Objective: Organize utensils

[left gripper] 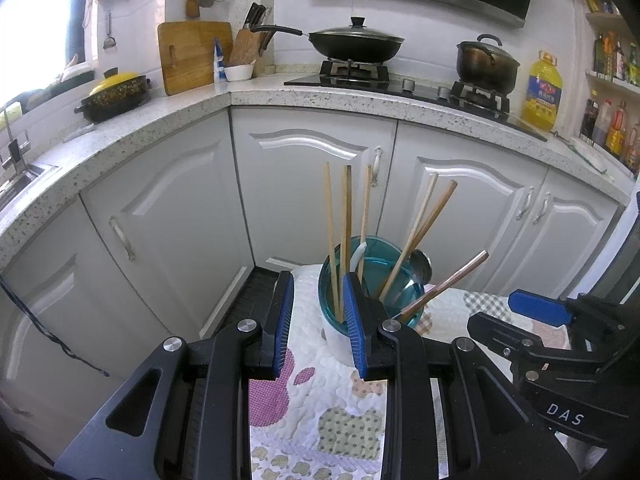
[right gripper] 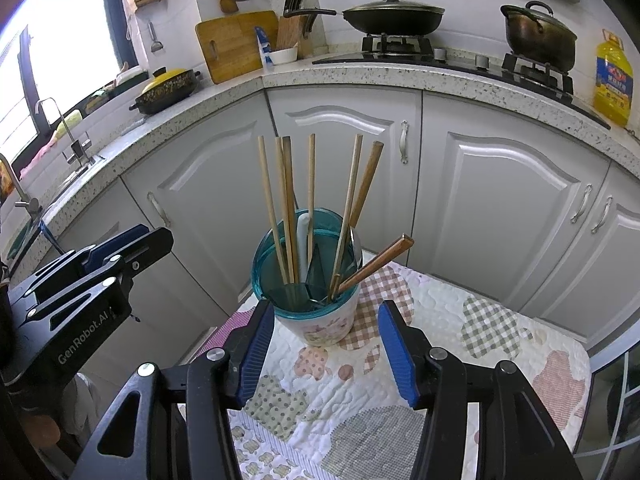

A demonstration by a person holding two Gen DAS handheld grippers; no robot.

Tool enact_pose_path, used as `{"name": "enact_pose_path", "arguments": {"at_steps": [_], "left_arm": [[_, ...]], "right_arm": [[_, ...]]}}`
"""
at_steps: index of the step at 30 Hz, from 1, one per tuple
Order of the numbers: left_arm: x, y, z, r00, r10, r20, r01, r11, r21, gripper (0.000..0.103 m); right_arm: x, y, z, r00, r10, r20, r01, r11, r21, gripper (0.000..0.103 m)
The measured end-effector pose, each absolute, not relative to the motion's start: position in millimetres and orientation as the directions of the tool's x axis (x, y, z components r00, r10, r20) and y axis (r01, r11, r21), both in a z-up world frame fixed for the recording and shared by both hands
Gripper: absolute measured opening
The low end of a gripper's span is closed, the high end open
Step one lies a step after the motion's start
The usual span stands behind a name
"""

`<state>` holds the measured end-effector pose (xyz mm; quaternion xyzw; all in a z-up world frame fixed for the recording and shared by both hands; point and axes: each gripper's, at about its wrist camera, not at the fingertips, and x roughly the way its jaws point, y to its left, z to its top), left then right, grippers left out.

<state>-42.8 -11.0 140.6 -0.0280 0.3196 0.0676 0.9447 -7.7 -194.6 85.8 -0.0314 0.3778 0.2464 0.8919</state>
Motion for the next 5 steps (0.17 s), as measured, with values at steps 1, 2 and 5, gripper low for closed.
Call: {"name": "enact_pose_path", "arguments": {"at_steps": [1, 2, 5], "left_arm": [[-43, -12, 140, 0.791, 0.109, -0.602, -0.140, 0.990, -0.004, 0.024], [-43, -14, 139, 0.793, 0.109, -0.599, -0.135, 0.991, 0.001, 0.024], [-40, -15, 134, 0.787, 0.101, -0.608, -0.128, 0.992, -0.001, 0.024]], "right_arm": [[-7, -196, 85, 0.593, 0.415, -0.690, -0.461, 0.877, 0.132, 0.052], [-7, -198, 83, 0.593, 0.415, -0.690, -0.459, 0.878, 0.134, 0.052], [-3, -211, 74, 0.600, 0.402, -0.692, -0.431, 0.891, 0.143, 0.055]]}}
